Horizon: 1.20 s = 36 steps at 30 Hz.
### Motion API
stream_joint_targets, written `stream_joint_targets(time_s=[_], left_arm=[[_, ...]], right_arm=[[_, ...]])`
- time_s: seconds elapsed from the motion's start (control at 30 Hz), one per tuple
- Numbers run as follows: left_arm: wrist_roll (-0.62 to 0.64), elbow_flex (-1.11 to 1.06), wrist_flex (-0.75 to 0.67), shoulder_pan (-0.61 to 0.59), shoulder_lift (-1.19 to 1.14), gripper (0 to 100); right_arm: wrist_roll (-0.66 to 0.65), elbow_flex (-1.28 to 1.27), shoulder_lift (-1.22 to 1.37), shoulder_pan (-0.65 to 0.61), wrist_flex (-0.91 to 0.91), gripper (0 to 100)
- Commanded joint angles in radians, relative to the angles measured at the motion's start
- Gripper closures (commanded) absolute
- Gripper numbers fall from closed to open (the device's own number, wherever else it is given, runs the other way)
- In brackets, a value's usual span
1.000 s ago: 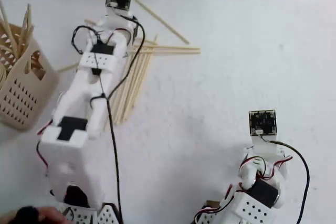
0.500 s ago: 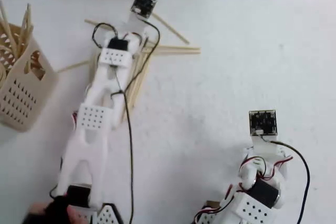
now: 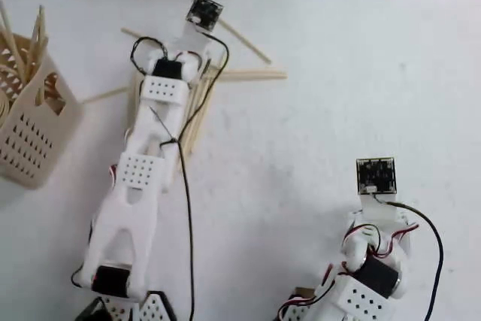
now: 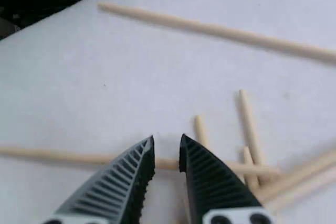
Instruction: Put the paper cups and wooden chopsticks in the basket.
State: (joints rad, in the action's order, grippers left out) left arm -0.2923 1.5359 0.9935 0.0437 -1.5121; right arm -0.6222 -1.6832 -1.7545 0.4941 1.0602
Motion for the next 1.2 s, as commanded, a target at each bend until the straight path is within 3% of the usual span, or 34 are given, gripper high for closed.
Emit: stream_joint_targets(time_s=[0.0,0.3,0.63,0.8,0.93,1.07,1.17], left_arm=[[-0.006,0.009,0.144,0.008,0.025,90],[-0.008,0.124,0.595,0.002,0.096,90],[-0.002,0.133,0.649,0.007,0.437,90],[0.008,0.097,0.806,0.044,0.668,90],[-0.037,-0.269,0.799,0.061,0.842,90],[-0.081,-0.747,0.792,0.157,1.027,90],[-0.121,-1.033,0.681,0.211,1.141,90]], right_arm=[[0.002,-0.009,-0.001,0.012,-0.002,95.4],[0.002,-0.009,-0.001,0.012,-0.002,95.4],[0.002,-0.009,-0.001,0.012,-0.002,95.4],[0.002,-0.009,-0.001,0.012,-0.002,95.4],[0.002,-0.009,-0.001,0.012,-0.002,95.4],[0.002,-0.009,-0.001,0.012,-0.002,95.4],[0.002,-0.009,-0.001,0.012,-0.002,95.4]])
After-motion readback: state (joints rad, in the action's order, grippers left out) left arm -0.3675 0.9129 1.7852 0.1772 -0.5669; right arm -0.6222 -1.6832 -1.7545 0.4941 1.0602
